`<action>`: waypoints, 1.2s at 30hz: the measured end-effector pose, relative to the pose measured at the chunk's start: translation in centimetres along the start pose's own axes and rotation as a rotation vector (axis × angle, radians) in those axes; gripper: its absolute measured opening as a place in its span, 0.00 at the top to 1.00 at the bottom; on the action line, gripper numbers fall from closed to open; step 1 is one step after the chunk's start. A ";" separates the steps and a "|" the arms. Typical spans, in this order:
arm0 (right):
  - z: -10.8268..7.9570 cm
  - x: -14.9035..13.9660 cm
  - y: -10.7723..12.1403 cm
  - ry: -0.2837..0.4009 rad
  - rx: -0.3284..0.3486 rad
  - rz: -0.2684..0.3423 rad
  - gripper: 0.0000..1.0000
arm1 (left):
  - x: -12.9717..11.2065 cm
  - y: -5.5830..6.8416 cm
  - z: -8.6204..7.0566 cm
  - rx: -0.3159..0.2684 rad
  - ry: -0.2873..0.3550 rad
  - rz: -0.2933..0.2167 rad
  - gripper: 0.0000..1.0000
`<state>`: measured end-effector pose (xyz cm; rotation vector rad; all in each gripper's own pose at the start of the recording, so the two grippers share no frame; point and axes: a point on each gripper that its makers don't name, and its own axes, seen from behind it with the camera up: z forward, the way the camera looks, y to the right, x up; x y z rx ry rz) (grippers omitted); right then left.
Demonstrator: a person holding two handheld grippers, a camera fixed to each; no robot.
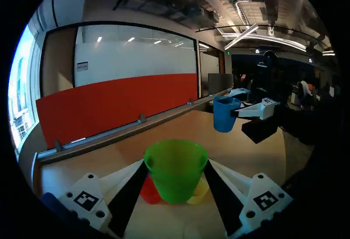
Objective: Pour water
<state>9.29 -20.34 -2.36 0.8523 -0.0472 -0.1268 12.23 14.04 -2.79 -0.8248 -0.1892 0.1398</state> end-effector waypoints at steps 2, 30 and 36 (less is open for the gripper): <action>0.2 0.1 -0.1 -0.001 0.002 -0.015 0.10 | -0.4 0.3 0.2 -0.007 -0.004 0.004 0.13; 2.6 4.5 -1.7 0.021 0.058 -0.305 0.10 | -0.9 4.6 3.1 -0.118 0.070 -0.045 0.14; 3.1 5.1 -1.8 0.019 0.057 -0.375 0.10 | -1.0 5.5 3.5 -0.141 0.076 -0.052 0.14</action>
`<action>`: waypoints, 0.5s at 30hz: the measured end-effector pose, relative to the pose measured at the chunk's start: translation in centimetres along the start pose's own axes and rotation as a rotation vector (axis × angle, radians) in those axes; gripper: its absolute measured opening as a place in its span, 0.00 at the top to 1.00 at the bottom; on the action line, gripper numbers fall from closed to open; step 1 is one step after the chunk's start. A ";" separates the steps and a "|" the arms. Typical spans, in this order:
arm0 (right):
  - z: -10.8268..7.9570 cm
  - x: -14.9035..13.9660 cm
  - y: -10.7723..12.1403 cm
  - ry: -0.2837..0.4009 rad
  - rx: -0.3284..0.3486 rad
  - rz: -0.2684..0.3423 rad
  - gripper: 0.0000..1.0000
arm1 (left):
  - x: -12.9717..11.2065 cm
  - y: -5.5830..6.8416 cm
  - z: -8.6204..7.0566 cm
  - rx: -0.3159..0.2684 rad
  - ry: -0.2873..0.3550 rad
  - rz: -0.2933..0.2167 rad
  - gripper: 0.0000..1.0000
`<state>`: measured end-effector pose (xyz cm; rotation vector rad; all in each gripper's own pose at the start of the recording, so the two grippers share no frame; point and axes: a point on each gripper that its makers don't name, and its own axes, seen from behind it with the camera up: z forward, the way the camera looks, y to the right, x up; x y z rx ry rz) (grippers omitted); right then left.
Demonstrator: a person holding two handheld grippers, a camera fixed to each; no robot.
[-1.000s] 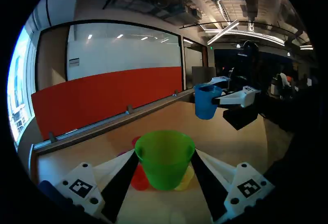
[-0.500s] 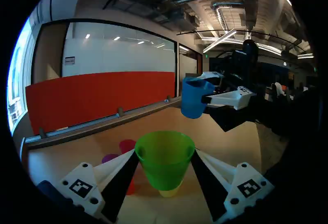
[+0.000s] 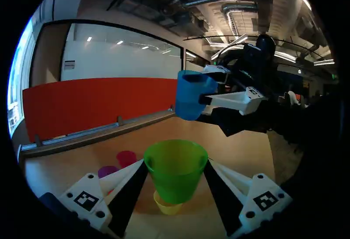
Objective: Pour water
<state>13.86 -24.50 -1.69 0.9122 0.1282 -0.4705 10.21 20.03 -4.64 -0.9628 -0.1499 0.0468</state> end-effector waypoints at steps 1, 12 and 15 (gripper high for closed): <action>0.1 0.1 0.1 0.000 0.000 -0.011 0.10 | 0.0 0.2 0.1 -0.004 0.000 0.001 0.14; 0.8 0.9 0.4 0.003 0.000 -0.113 0.10 | -0.2 1.4 0.9 -0.030 0.003 0.012 0.14; 1.1 1.1 0.5 0.001 -0.001 -0.148 0.10 | -0.2 1.6 1.1 -0.034 0.007 0.015 0.14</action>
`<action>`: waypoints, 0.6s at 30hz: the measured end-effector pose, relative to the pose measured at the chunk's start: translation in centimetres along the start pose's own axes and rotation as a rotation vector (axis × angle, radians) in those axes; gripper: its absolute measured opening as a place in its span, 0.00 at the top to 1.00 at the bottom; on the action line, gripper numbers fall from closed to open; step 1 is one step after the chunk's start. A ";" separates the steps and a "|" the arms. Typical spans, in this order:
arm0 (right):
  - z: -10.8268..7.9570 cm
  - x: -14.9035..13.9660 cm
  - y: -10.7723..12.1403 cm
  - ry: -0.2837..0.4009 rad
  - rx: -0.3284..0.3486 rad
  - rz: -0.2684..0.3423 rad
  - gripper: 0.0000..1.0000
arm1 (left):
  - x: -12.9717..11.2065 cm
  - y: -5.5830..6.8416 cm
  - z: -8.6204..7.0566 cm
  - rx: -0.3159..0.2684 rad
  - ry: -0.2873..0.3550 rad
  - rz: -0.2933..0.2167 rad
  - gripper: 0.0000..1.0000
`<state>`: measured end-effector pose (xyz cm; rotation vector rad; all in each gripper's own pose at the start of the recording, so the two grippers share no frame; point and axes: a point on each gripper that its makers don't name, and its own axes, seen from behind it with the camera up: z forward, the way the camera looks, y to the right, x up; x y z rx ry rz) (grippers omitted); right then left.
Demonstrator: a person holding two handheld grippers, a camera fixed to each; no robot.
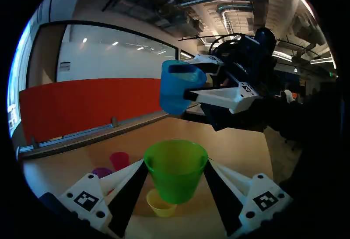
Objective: Pour water
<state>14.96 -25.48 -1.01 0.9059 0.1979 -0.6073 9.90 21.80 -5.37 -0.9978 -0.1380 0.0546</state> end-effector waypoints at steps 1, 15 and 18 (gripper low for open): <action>0.1 0.1 0.0 -0.001 -0.001 -0.014 0.10 | 0.0 0.1 0.1 -0.001 0.000 0.001 0.14; 1.0 1.2 0.9 -0.001 -0.022 -0.152 0.10 | -0.1 1.2 0.5 -0.024 -0.002 0.025 0.14; 1.1 1.4 1.1 -0.003 -0.025 -0.184 0.10 | -0.1 1.2 0.6 -0.026 -0.001 0.023 0.14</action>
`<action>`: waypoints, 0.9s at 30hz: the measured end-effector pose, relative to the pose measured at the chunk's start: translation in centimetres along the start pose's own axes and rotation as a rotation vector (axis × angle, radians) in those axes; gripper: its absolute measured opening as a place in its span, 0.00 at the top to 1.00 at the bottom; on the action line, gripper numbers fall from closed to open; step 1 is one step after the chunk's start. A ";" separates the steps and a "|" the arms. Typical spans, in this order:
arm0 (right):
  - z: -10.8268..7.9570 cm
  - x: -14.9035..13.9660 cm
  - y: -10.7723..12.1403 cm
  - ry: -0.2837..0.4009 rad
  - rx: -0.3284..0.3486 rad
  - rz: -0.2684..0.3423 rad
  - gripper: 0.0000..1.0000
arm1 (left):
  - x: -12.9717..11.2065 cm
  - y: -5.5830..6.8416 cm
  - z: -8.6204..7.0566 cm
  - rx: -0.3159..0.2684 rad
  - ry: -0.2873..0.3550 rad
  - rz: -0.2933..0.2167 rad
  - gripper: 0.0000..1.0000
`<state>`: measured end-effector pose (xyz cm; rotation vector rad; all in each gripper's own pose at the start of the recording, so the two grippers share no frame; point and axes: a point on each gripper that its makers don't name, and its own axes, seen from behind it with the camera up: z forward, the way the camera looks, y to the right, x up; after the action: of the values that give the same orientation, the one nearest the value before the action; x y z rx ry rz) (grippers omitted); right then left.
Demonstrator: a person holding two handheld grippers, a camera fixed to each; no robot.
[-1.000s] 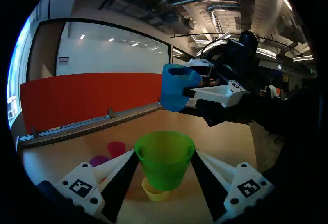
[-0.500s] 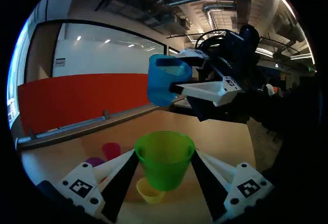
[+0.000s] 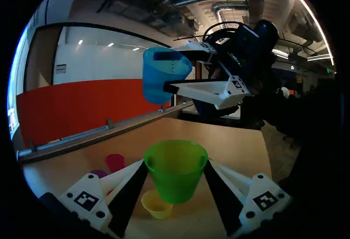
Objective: Pour water
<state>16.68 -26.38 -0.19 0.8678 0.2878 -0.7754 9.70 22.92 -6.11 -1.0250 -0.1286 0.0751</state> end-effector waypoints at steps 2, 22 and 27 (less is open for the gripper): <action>0.0 0.1 0.2 -0.001 -0.003 -0.023 0.10 | 0.0 -0.1 0.1 0.001 0.000 0.000 0.14; 1.2 0.7 0.6 -0.017 -0.010 -0.163 0.10 | -0.1 0.5 0.5 -0.013 -0.002 0.002 0.14; 1.3 1.0 0.7 -0.019 -0.011 -0.194 0.10 | -0.1 0.5 0.5 -0.015 -0.001 0.003 0.14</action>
<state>17.72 -27.61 0.52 0.8295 0.3632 -0.9605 9.54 23.63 -6.28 -1.0398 -0.1290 0.0770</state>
